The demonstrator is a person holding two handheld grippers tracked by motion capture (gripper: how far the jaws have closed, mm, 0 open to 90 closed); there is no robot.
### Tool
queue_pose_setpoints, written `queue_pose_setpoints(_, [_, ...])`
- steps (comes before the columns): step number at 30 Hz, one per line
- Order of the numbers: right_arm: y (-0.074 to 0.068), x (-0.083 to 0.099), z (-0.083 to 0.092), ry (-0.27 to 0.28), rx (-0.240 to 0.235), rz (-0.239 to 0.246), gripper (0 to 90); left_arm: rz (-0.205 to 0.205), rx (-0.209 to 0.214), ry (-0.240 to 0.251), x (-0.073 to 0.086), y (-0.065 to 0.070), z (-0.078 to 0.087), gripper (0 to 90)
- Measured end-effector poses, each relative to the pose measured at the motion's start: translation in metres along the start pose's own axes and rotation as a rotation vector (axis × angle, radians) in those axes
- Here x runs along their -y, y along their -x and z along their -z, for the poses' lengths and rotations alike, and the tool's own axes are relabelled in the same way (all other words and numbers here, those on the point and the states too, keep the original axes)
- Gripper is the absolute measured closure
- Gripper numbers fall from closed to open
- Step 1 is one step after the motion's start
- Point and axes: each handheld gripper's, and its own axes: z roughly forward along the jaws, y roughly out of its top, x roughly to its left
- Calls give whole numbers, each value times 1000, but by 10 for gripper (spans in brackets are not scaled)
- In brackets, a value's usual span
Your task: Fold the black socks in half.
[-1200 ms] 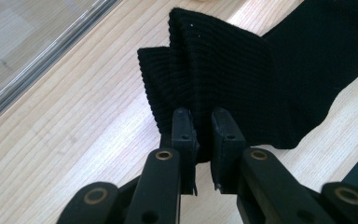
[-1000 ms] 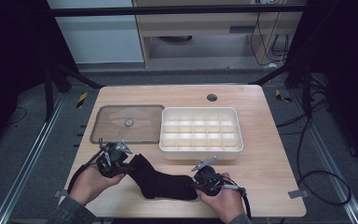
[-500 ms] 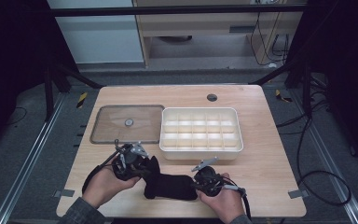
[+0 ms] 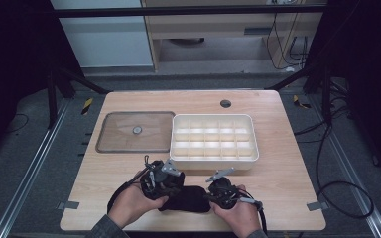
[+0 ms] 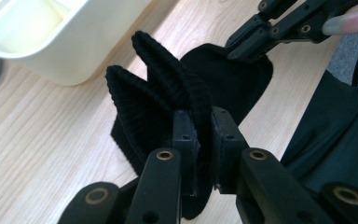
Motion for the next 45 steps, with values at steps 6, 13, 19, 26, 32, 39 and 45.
queue_pose_setpoints(6, [0, 1, 0, 5, -3, -15, 844, -16, 11, 13, -6, 9, -5, 818])
queue_pose_setpoints(13, [1, 2, -1, 9, -3, -23, 845, -23, 34, 38, -11, 17, -7, 818])
queue_pose_setpoints(19, [2, 3, -1, 12, -10, -35, 844, -22, 39, 41, -14, 22, -16, 818])
queue_pose_setpoints(26, [4, 5, -2, 22, -16, -37, 839, -26, 21, 2, -15, 27, -38, 817])
queue_pose_setpoints(32, [4, 6, -1, 18, -18, -41, 825, -7, 11, -24, -12, 26, -54, 815])
queue_pose_setpoints(39, [4, 6, -1, 21, -17, -39, 771, 5, 17, -28, -10, 28, -62, 807])
queue_pose_setpoints(45, [2, 6, 8, 32, -8, -32, 665, 23, 16, -7, -8, 30, -59, 741])
